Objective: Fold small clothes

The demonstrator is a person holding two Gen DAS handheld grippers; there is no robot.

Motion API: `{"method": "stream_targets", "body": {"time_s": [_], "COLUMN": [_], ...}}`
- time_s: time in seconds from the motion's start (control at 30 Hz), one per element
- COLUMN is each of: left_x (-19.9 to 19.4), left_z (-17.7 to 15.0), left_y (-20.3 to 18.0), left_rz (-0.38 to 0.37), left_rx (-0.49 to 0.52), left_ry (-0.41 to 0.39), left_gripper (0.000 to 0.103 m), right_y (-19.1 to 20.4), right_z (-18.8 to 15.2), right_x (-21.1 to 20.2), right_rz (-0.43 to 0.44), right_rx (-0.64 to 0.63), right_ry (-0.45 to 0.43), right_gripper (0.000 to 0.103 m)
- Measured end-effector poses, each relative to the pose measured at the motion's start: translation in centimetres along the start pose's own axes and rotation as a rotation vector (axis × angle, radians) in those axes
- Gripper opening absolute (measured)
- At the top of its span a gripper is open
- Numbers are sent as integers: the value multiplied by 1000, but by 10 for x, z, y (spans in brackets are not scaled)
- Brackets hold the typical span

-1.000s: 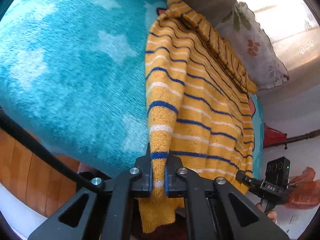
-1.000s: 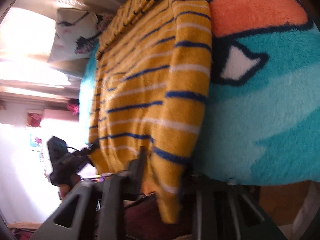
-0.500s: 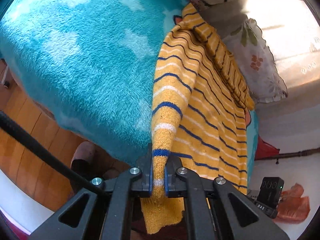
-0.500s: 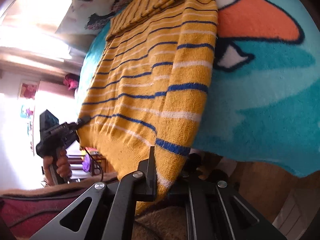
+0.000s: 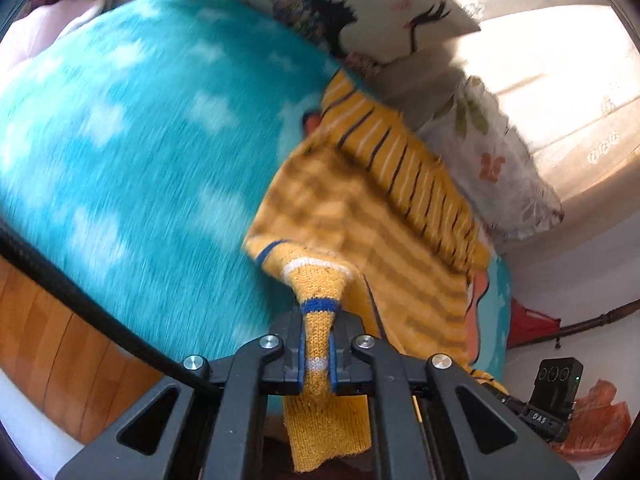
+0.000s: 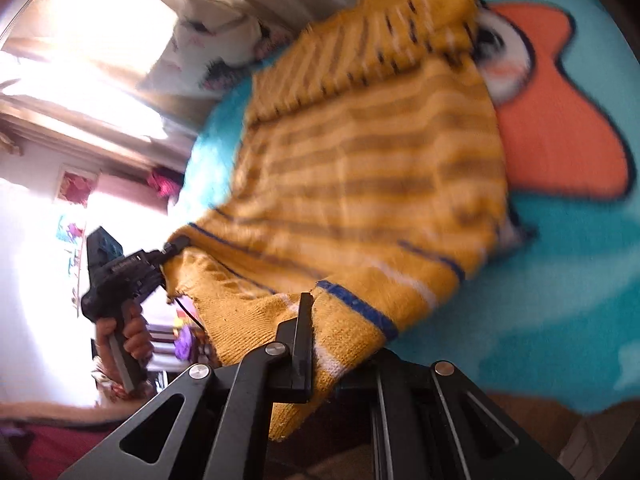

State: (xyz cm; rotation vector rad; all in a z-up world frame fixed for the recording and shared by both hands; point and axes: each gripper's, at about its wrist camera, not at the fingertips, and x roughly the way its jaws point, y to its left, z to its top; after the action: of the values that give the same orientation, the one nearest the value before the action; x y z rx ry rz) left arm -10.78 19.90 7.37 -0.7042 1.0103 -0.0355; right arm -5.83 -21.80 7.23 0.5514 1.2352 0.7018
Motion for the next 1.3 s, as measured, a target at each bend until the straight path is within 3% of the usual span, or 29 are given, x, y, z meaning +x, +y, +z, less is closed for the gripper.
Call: {"method": "stream_targets", "body": {"time_s": [0.27, 0.57, 0.8, 0.97, 1.07, 1.13, 1.3], "left_x": [43, 125, 187, 206, 208, 208, 202], "left_z": [96, 171, 213, 230, 240, 243, 243], "left_y": [-60, -95, -100, -101, -95, -88, -79], "left_rz": [-23, 5, 9, -7, -65, -104, -155], "left_rx": [129, 158, 118, 80, 3, -63, -132], "left_ry": [-31, 68, 136, 145, 141, 145, 138], "left_gripper": [7, 7, 8, 10, 21, 35, 44], "right_y": [9, -10, -53, -82, -90, -94, -97], "right_z": [107, 184, 236, 267, 281, 290, 302], "right_x": [-4, 22, 49, 64, 65, 62, 52], "right_rz": [-58, -176, -193, -197, -179, -177, -154], "right_rx": [53, 122, 249, 350, 385, 401, 431], "right_ry": [-189, -212, -217, -228, -247, -273, -319], "right_gripper": [8, 8, 8, 12, 25, 45, 53]}}
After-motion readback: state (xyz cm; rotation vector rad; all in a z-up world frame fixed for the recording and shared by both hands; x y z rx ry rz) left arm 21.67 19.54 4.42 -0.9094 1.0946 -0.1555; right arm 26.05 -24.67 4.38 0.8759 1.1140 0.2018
